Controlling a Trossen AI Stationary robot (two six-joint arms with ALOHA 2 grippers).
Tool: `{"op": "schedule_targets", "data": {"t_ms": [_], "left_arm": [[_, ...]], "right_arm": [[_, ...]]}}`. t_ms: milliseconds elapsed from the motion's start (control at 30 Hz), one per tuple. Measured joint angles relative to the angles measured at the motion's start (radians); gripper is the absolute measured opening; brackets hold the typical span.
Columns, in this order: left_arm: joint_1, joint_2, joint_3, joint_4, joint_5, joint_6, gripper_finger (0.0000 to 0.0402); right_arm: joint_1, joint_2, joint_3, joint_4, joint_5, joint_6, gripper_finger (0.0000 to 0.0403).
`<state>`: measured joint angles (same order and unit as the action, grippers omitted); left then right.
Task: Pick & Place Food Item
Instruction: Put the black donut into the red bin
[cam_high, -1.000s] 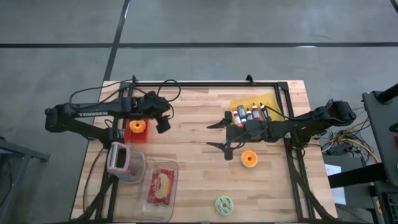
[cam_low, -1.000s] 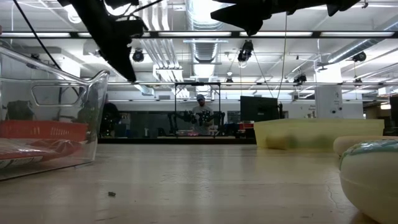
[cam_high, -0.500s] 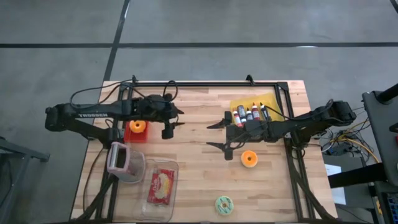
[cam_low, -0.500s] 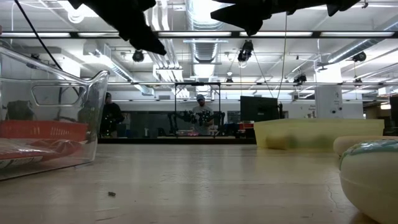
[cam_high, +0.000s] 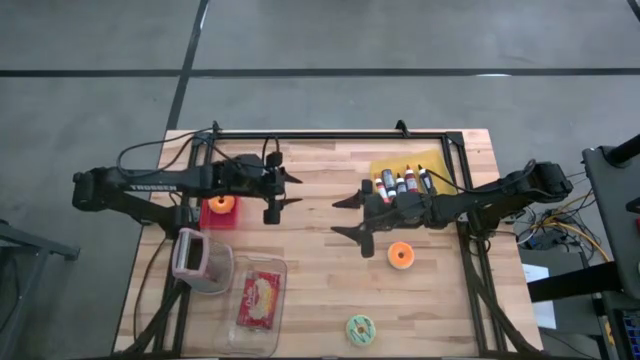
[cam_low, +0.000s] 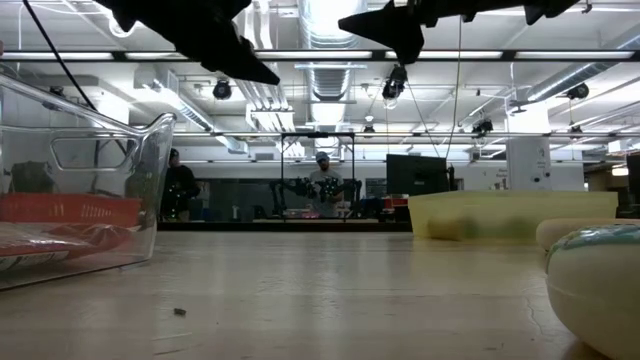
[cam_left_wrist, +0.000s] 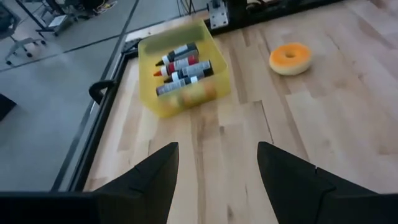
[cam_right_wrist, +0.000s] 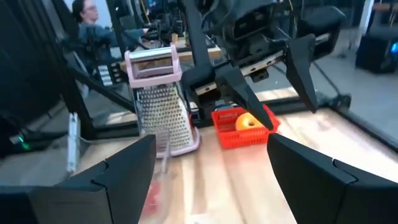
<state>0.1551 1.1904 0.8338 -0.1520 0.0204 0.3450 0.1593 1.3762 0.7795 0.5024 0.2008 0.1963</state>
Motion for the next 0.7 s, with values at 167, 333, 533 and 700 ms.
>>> {"op": "schedule_targets", "data": {"t_ms": [167, 333, 533, 700], "left_arm": [[0.001, 0.0, -0.028, 0.062, 0.007, 0.0, 0.0223], [0.001, -0.001, -0.066, 0.163, 0.007, 0.0, 0.0223], [0.001, -0.001, -0.07, 0.16, -0.001, 0.0, 0.0223], [0.001, -0.001, -0.07, 0.16, -0.002, 0.0, 0.0223]], "right_arm": [[0.0, 0.0, 0.0, -0.03, 0.0, 0.17, 0.0294], [0.004, -0.009, 0.002, -0.253, -0.012, 0.403, 0.0284], [0.007, -0.017, 0.082, -0.772, -0.056, 0.788, 0.0264], [0.007, -0.017, 0.16, -1.144, -0.123, 1.076, 0.0252]]}}
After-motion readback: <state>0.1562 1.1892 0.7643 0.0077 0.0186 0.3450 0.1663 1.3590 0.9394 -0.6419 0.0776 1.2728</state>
